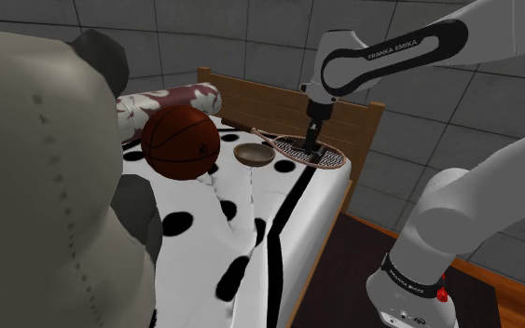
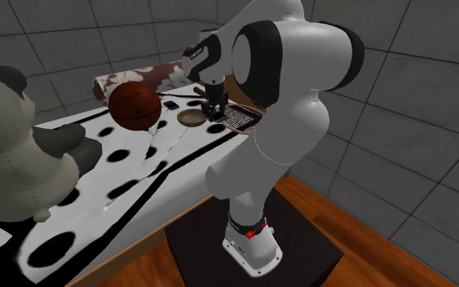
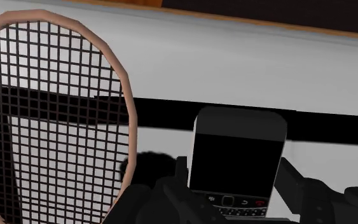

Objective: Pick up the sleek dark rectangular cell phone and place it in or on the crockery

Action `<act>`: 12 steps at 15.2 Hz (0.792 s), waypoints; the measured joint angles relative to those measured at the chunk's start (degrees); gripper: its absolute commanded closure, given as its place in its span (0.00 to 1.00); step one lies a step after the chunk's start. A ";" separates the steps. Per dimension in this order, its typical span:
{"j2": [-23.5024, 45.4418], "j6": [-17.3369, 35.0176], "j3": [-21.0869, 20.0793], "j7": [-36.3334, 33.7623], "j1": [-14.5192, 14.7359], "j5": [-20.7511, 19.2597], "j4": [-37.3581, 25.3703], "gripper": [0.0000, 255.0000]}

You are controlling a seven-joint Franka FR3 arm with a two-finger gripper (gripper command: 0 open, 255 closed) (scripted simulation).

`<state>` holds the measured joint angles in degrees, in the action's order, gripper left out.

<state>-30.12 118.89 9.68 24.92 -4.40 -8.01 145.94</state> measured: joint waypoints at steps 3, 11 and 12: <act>6.55 0.87 -0.68 -1.00 1.35 1.31 -5.57 1.00; 24.28 0.69 -1.92 -2.56 3.76 4.36 -23.25 1.00; 26.69 0.12 -1.92 -2.39 3.84 4.74 -26.22 1.00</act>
<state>-3.43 119.01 7.76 22.53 -0.56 -3.27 119.71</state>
